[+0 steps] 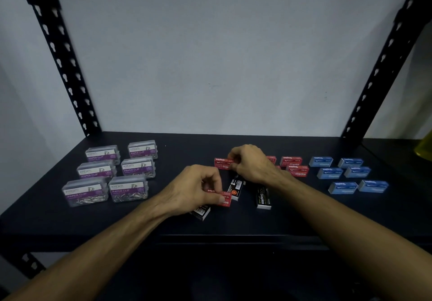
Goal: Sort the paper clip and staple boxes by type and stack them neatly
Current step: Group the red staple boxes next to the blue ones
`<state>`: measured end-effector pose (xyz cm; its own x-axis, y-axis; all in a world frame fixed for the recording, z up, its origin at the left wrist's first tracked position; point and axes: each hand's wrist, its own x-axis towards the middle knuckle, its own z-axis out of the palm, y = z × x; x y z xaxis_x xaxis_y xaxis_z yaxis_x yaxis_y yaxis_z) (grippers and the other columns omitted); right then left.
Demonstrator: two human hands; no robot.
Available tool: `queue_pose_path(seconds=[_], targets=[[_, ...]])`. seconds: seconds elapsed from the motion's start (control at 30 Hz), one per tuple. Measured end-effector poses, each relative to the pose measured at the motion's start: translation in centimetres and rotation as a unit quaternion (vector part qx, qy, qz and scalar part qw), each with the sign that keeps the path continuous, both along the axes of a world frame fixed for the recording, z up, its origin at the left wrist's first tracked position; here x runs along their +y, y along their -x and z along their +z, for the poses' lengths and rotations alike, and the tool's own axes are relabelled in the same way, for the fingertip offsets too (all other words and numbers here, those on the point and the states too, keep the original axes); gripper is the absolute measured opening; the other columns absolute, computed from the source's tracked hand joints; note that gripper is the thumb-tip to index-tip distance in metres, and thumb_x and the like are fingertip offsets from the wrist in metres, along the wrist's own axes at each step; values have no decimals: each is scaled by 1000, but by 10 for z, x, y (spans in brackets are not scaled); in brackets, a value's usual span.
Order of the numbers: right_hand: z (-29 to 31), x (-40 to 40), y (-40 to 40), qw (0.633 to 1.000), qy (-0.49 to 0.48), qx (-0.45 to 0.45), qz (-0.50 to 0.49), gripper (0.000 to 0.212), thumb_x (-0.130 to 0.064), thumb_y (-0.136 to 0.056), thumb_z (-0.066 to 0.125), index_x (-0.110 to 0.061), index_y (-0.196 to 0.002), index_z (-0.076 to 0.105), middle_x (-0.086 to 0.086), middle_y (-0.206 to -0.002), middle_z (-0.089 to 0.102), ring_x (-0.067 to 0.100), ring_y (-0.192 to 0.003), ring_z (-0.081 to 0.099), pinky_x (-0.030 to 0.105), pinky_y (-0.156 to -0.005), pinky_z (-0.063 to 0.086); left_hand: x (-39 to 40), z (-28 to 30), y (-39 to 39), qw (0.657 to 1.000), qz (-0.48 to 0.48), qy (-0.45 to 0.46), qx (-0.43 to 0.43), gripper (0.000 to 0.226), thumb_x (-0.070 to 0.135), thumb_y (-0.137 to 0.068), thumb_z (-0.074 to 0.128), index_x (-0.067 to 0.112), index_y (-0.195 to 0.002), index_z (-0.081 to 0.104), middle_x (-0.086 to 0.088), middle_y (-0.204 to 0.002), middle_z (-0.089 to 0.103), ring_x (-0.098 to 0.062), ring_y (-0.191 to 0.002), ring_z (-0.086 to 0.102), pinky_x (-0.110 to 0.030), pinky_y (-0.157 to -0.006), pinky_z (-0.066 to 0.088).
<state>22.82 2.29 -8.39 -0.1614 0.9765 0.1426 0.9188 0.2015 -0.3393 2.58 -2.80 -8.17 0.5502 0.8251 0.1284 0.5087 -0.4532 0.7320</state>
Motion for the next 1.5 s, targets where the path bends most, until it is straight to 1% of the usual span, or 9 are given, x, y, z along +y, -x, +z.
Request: queue_pose_path(seconds=[0.17,0.37,0.6,0.7,0.8,1.03,1.2,1.37,1.5], targets=[[-1,-2,0,1000,6,7,3,20,-23,-92,67,-17,-110,70,-2,-98,73,14,-89,67,39,-92,54,2,1,4,999,-22,16,32,21,15,-80,80,27,-95,70,10,-89,70,10,-65,56,-13,-60,45],[-1,-3,0,1000,2,7,8,21,-21,-94,64,-14,-113,70,2,-107,73,17,-97,67,38,-95,52,5,5,7,995,-44,21,82,31,15,-86,75,25,-114,70,15,-97,69,13,-65,58,-9,-60,45],[13,-11,-6,999,-29,21,10,17,-19,-93,63,-13,-106,72,1,-94,74,16,-87,67,35,-88,53,11,6,9,998,-25,34,53,30,15,-85,75,27,-112,72,10,-94,73,4,-78,66,-17,-72,53],[23,-19,-15,999,-32,23,3,16,-20,-93,63,-14,-106,72,-1,-94,73,14,-85,66,33,-85,54,17,9,10,999,-15,29,43,30,14,-84,76,28,-110,72,9,-97,74,-2,-88,68,-24,-81,56],[33,-30,-30,999,-33,26,-7,15,-19,-94,63,-15,-105,72,-2,-96,72,13,-86,65,29,-80,52,22,15,5,999,5,27,28,30,9,-83,76,25,-107,73,7,-96,74,-8,-88,71,-28,-81,59],[49,-63,-89,998,-17,22,-60,16,-17,-93,63,-16,-107,72,-3,-96,73,11,-84,67,24,-75,51,26,27,-35,999,27,-14,23,23,15,-78,81,26,-97,74,9,-87,74,-5,-80,69,-21,-74,56],[54,-87,-124,996,-14,2,-91,14,-15,-90,66,-17,-103,72,-8,-92,69,5,-82,64,21,-72,50,21,33,-77,999,19,-26,24,24,6,-80,77,21,-98,73,5,-87,71,-8,-75,69,-20,-69,57],[49,-101,-144,995,11,-24,-97,12,-16,-90,67,-18,-100,72,-7,-92,69,6,-81,63,23,-75,49,13,29,-115,998,9,-58,39,26,9,-82,76,19,-106,71,10,-92,65,-2,-80,62,-12,-67,49],[35,-104,-152,994,32,-40,-94,12,-19,-92,67,-19,-103,72,-8,-94,68,5,-86,63,31,-89,54,9,18,-135,996,-7,-74,53,25,12,-85,75,19,-108,71,8,-98,66,-1,-83,59,-10,-66,45]])
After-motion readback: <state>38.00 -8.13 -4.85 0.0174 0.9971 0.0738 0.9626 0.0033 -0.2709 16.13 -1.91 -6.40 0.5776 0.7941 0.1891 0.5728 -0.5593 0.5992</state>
